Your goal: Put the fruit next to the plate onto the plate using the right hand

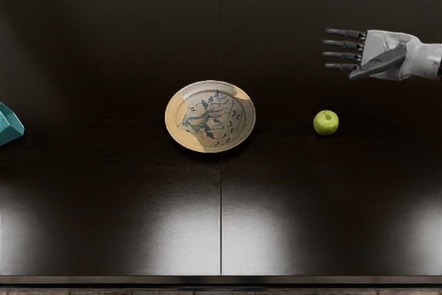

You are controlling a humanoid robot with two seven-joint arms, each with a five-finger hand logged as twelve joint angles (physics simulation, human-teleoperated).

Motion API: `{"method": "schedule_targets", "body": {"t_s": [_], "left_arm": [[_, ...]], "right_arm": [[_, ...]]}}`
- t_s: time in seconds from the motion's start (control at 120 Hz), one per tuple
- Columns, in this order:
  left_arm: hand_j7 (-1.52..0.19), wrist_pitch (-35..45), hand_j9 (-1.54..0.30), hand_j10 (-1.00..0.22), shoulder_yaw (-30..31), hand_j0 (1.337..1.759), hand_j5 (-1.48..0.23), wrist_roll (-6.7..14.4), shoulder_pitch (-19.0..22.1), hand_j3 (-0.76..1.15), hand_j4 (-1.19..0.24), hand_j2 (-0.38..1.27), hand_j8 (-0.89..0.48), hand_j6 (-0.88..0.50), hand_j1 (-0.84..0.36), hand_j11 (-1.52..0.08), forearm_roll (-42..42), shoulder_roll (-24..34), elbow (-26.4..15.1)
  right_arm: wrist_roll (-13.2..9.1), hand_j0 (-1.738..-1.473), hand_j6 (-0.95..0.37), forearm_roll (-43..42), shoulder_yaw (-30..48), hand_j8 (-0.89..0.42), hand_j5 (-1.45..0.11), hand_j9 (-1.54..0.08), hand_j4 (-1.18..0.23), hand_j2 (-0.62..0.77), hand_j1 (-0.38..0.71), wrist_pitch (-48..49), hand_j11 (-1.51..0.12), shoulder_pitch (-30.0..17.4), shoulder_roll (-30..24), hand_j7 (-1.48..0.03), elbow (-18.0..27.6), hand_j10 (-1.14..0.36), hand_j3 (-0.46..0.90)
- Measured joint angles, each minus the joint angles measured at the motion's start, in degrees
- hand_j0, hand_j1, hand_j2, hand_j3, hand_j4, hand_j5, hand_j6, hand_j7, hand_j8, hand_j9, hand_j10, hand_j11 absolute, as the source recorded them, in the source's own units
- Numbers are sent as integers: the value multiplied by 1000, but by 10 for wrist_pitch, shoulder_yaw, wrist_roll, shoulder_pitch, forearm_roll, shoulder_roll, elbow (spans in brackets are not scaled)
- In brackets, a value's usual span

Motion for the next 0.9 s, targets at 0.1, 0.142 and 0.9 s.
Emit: {"method": "schedule_targets", "body": {"t_s": [0.1, 0.142, 0.9], "left_arm": [[-318, 0, -318, -245, 0, 1658, -318, 0, 0, 0, -245, 49, -245, -245, 55, -318, 0, 0, 0], [-318, 0, -318, -245, 0, 1658, -318, 0, 0, 0, -245, 49, -245, -245, 55, -318, 0, 0, 0], [-318, 0, -318, -245, 0, 1658, -319, 0, 0, 0, -245, 49, -245, -245, 55, -319, 0, 0, 0]], "right_arm": [[-1, -1658, -30, -7, 0, -31, -43, -43, -31, -6, -309, 0, -43, 6, 2, -43, 1, -31, 0], [-10, -1658, -30, -9, -1, -31, -43, -43, -31, -6, -309, 0, -43, 10, 1, -43, 2, -31, 0], [-37, -1658, -76, -645, -8, -75, -93, -93, -74, -13, -265, -236, -93, 9, -74, -93, 407, -74, 0]]}}
